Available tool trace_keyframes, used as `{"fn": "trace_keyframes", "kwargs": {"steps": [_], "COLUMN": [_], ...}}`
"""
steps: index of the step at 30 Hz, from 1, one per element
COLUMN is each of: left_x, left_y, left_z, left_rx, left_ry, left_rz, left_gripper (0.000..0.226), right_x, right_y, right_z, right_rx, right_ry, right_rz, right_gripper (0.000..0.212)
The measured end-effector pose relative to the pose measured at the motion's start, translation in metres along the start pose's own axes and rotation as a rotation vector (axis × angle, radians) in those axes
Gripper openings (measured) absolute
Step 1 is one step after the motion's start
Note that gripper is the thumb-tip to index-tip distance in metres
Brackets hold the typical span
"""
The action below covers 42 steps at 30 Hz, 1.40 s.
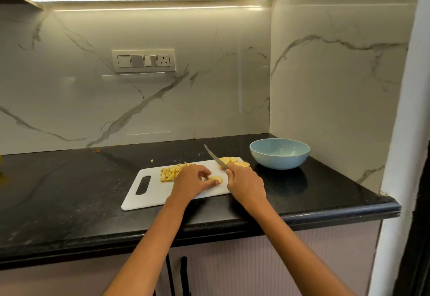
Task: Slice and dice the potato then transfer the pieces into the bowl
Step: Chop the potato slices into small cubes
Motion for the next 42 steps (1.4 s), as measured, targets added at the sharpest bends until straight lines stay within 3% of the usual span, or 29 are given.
{"fn": "trace_keyframes", "kwargs": {"steps": [5,16,30,42], "left_x": [0.002,0.002,0.003,0.003], "left_y": [0.001,0.001,0.005,0.008], "left_z": [0.001,0.003,0.001,0.002], "left_rx": [0.031,0.043,0.058,0.072], "left_ry": [-0.048,-0.049,-0.021,0.015], "left_rz": [0.001,-0.025,-0.065,-0.1], "left_gripper": [0.03,0.025,0.024,0.024], "right_x": [0.0,0.006,0.02,0.025], "right_y": [-0.008,-0.02,-0.027,-0.046], "right_z": [-0.003,-0.007,-0.01,-0.019], "right_rx": [0.091,0.14,0.173,0.234], "right_ry": [-0.068,-0.102,-0.238,-0.373], "right_rz": [0.046,0.153,0.095,-0.07], "right_gripper": [0.027,0.027,0.022,0.027]}}
Point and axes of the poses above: each hand's wrist, its own y-axis towards the middle knuckle, its own z-axis out of the palm, x = y × z, the point moved 2 cm from there along y, towards the middle knuckle, and after that the axes turned 3 degrees about z, right-handed, at the moved point
